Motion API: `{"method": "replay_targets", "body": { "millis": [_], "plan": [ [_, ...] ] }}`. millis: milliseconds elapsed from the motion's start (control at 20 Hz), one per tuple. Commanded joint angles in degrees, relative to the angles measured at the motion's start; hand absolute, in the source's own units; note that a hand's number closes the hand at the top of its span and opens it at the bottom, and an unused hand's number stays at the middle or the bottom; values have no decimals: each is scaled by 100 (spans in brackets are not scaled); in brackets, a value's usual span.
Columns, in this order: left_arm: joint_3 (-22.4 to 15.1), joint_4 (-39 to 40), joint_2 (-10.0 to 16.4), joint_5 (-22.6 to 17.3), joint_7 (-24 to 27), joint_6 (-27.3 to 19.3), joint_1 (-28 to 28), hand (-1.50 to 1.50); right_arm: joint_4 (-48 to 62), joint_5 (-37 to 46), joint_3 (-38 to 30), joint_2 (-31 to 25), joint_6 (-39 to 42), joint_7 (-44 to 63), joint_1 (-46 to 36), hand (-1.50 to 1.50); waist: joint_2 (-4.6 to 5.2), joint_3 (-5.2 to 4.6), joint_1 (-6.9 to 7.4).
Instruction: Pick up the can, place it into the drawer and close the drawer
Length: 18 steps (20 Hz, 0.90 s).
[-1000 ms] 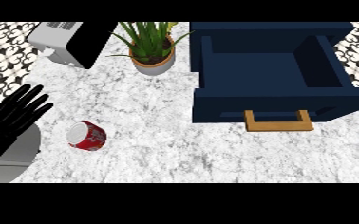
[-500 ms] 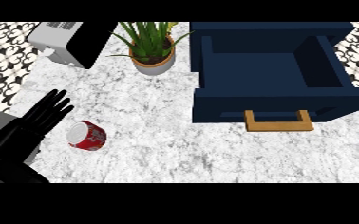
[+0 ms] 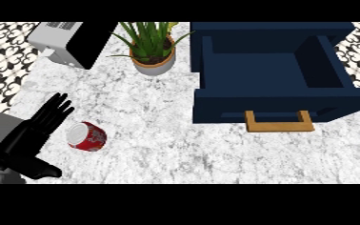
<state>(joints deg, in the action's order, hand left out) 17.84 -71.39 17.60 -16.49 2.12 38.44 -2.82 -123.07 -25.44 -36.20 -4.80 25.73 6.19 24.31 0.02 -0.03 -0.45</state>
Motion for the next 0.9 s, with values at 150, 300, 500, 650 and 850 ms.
{"method": "replay_targets", "body": {
  "millis": [150,300,500,650,850],
  "plan": [
    [169,1641,428,683,1052,205,-535,-150,286,103,-168,21,179,-68,-227,-150,6,0,-4],
    [97,2111,429,961,1585,247,-562,-150,212,-555,-614,-269,369,115,-109,-150,2,-1,-19],
    [-135,3009,390,1530,2392,167,-781,-150,-9,65,-210,104,206,279,-279,-150,10,-3,-7],
    [-241,3298,120,1669,2575,-166,-877,-150,-473,-298,-397,255,186,529,15,-150,4,-2,-22],
    [-300,3387,171,1665,2805,-65,-726,-150,-446,-364,-506,272,466,573,57,-150,-3,1,3]
  ]
}}
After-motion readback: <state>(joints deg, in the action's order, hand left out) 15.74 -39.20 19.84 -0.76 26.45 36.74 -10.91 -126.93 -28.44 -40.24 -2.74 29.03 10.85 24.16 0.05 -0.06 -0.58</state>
